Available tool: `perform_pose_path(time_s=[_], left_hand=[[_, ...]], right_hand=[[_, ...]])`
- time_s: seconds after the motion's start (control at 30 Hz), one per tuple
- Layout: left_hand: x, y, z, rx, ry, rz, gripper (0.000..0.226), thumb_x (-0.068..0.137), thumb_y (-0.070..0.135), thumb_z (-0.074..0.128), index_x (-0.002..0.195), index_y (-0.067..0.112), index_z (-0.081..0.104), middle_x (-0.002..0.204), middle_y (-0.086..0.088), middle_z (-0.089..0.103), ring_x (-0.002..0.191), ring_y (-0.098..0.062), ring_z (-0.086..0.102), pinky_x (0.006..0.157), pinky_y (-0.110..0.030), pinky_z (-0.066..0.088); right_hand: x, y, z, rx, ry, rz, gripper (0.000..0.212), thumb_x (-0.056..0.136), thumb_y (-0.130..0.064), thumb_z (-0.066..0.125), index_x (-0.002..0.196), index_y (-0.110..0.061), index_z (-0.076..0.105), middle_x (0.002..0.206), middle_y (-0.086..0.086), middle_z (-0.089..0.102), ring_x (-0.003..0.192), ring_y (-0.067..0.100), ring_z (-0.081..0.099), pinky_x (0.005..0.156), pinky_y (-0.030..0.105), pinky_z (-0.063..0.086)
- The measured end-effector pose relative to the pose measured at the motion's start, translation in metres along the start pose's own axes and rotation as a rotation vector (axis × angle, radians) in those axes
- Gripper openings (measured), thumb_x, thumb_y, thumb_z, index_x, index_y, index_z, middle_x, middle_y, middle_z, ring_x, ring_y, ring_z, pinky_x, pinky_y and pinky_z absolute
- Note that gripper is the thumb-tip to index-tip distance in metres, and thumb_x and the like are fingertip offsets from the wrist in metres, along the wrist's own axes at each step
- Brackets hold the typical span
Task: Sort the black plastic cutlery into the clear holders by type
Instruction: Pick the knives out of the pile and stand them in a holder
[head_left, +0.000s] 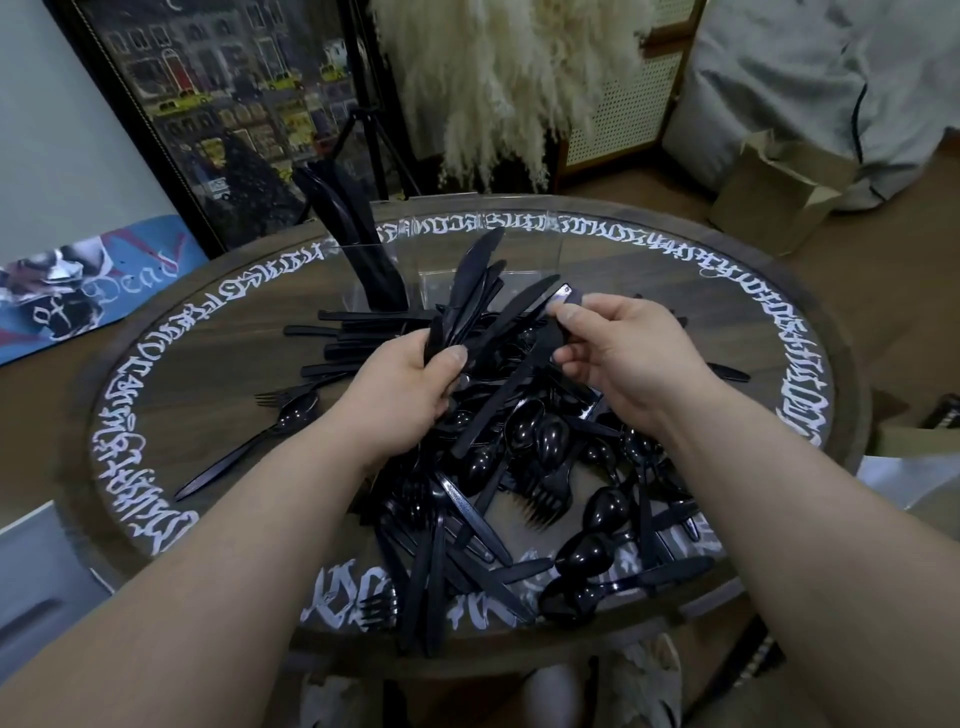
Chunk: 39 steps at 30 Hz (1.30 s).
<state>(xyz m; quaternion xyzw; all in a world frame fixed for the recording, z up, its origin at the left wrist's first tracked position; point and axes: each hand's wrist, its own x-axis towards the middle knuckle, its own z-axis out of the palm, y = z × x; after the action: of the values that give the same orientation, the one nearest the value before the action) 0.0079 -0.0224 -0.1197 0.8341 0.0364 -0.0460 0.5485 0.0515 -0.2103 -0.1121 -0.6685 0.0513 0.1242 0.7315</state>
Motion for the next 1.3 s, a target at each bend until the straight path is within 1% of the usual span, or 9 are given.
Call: perform_pose_path(time_s=[0.1,0.23,0.4,0.53,0.7,0.87,1.0,1.2,1.3], left_hand=[[-0.001,0.005,0.005,-0.103,-0.046,-0.005,0.025,0.100,0.021,0.046,0.079,0.008,0.050,0.056,0.008,0.044,0.050,-0.009,0.037,0.047,-0.018,0.035],[-0.005,0.011,0.006,-0.112,-0.065,-0.016,0.029,0.099,0.023,0.047,0.072,0.015,0.047,0.054,0.004,0.045,0.047,-0.009,0.039,0.046,-0.019,0.036],[-0.010,0.012,0.003,-0.225,-0.176,-0.059,0.034,0.100,0.019,0.044,0.066,0.014,0.040,0.055,0.003,0.039,0.046,-0.011,0.031,0.047,-0.023,0.030],[-0.011,0.007,0.000,-0.236,-0.183,-0.093,0.028,0.101,0.021,0.043,0.074,0.013,0.045,0.056,0.002,0.043,0.045,-0.010,0.033,0.046,-0.022,0.031],[-0.010,0.005,-0.010,-0.151,-0.095,-0.149,0.019,0.099,0.026,0.046,0.085,0.018,0.055,0.066,0.003,0.057,0.056,-0.007,0.052,0.050,-0.020,0.039],[-0.010,0.002,-0.017,0.000,-0.044,-0.096,0.020,0.098,0.028,0.047,0.095,0.018,0.064,0.059,0.001,0.050,0.057,-0.012,0.047,0.055,-0.025,0.041],[-0.010,-0.001,-0.020,0.177,-0.053,-0.022,0.017,0.099,0.028,0.046,0.092,0.022,0.060,0.058,0.002,0.050,0.050,-0.009,0.049,0.058,-0.027,0.043],[-0.013,-0.006,-0.023,0.422,-0.033,0.094,0.019,0.099,0.026,0.045,0.081,0.033,0.049,0.070,0.005,0.061,0.059,-0.015,0.061,0.066,-0.032,0.052],[-0.015,-0.005,-0.024,0.560,0.009,0.136,0.026,0.099,0.028,0.045,0.116,0.045,0.055,0.075,0.011,0.059,0.077,-0.019,0.060,0.076,-0.033,0.050]], right_hand=[[0.001,-0.002,0.001,0.149,0.022,0.023,0.017,0.092,-0.007,0.060,0.107,0.001,0.062,0.081,0.010,0.061,0.056,0.008,0.054,0.052,0.017,0.048],[0.002,-0.003,0.001,0.323,0.046,0.062,0.041,0.091,-0.001,0.059,0.129,0.006,0.048,0.085,0.010,0.063,0.057,0.009,0.056,0.052,0.018,0.048],[-0.001,-0.007,0.005,0.398,-0.072,0.072,0.013,0.093,-0.002,0.055,0.100,-0.007,0.063,0.077,0.004,0.063,0.060,0.008,0.052,0.055,0.018,0.048],[-0.002,-0.010,0.012,0.396,-0.091,0.062,0.011,0.092,-0.006,0.057,0.087,-0.014,0.061,0.076,0.002,0.064,0.059,0.009,0.053,0.056,0.019,0.047],[-0.002,-0.010,0.021,0.273,-0.056,-0.003,0.008,0.093,-0.006,0.056,0.089,-0.013,0.058,0.093,0.013,0.064,0.056,0.007,0.052,0.054,0.019,0.041],[-0.001,-0.012,0.021,0.173,-0.002,-0.063,0.016,0.091,-0.003,0.056,0.097,-0.011,0.068,0.087,0.007,0.069,0.059,0.006,0.047,0.054,0.018,0.037],[-0.003,-0.012,0.025,0.131,0.010,-0.042,0.016,0.092,-0.003,0.055,0.090,-0.012,0.068,0.082,0.004,0.070,0.070,0.012,0.056,0.059,0.020,0.041],[-0.005,-0.011,0.033,0.232,-0.007,0.020,0.012,0.091,-0.001,0.056,0.090,-0.009,0.065,0.076,0.005,0.070,0.063,0.011,0.060,0.057,0.019,0.046],[-0.004,-0.010,0.033,0.243,0.043,0.050,0.010,0.089,0.001,0.058,0.087,-0.007,0.064,0.073,0.007,0.070,0.060,0.011,0.059,0.056,0.018,0.047]])
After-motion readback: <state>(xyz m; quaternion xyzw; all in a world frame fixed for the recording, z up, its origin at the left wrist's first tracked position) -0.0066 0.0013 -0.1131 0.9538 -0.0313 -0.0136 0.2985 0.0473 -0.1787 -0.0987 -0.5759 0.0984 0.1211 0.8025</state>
